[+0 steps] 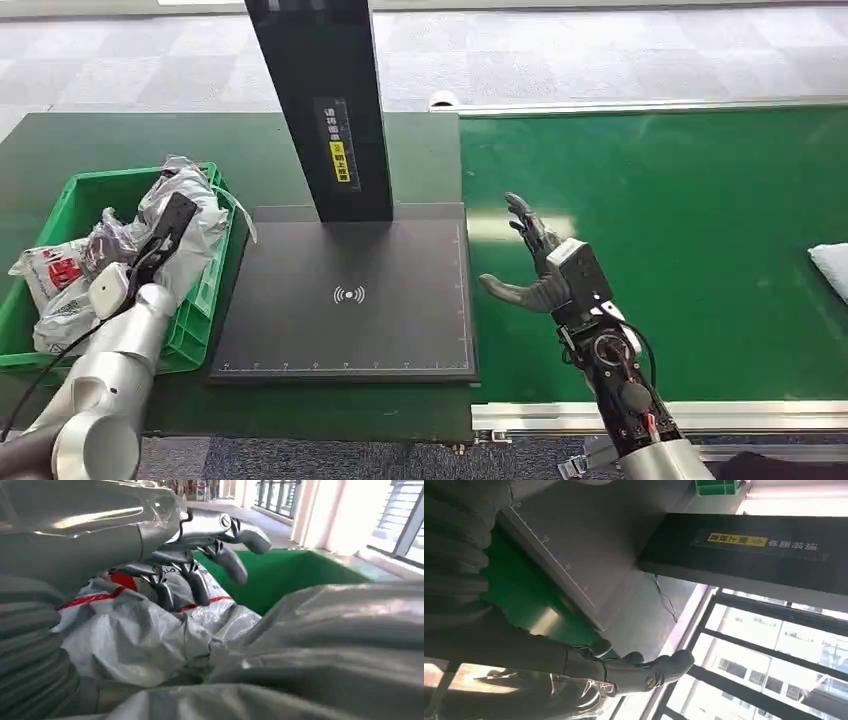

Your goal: Moved the parcel from conveyor to table for the left to box.

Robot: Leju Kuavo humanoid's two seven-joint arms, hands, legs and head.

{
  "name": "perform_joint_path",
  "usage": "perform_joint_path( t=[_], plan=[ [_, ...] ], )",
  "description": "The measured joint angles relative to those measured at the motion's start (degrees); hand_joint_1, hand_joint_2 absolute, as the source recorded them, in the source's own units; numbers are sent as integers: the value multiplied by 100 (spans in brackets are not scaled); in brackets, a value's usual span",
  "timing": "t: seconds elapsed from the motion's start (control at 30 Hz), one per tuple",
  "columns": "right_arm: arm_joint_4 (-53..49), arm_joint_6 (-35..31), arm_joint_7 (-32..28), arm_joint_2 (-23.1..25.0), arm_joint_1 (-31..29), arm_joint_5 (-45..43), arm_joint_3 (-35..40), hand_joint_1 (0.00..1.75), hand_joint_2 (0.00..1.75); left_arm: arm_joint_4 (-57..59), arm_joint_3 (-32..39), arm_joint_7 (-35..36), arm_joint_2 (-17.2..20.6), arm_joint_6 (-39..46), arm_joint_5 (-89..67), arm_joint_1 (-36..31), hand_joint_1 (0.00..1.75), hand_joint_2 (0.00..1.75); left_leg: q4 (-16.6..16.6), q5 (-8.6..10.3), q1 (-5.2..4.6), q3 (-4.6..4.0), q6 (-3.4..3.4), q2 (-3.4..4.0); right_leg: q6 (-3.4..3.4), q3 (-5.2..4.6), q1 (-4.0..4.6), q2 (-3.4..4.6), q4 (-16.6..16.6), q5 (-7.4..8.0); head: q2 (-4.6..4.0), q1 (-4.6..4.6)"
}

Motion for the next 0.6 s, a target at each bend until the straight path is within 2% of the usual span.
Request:
perform_joint_path(
  t=[0.03,0.13,0.47,0.5,0.6],
  plan=[
    [-35,-18,0,-2,33,-2,-16,0,175,0,27,-197,-11,210,122,5,0,0,0,0,0,-1,0,-1,0,0,0,0,0,0,0,-2],
    [-180,-39,0,-11,144,-11,-72,0,175,-31,83,-971,-81,813,572,4,0,0,1,0,-1,-3,0,-7,0,0,-1,-1,0,0,0,0],
    [-503,-35,-17,-103,337,-94,-179,0,175,-799,24,-2853,-406,1610,2136,196,0,0,2,-3,-1,-3,1,-5,0,-1,-3,1,-1,0,-2,0],
    [-505,-35,-20,-112,337,-103,-182,0,175,-875,-2,-2895,-431,1612,2180,225,0,175,2,-3,-1,-3,1,-5,0,-1,-2,1,-1,0,0,-2],
    [-509,-35,-20,-127,343,-105,-182,0,175,-1075,-61,-2984,-490,1627,2182,303,0,175,1,-2,0,-3,1,-5,0,-1,-1,1,-1,0,0,-2]
  ],
)
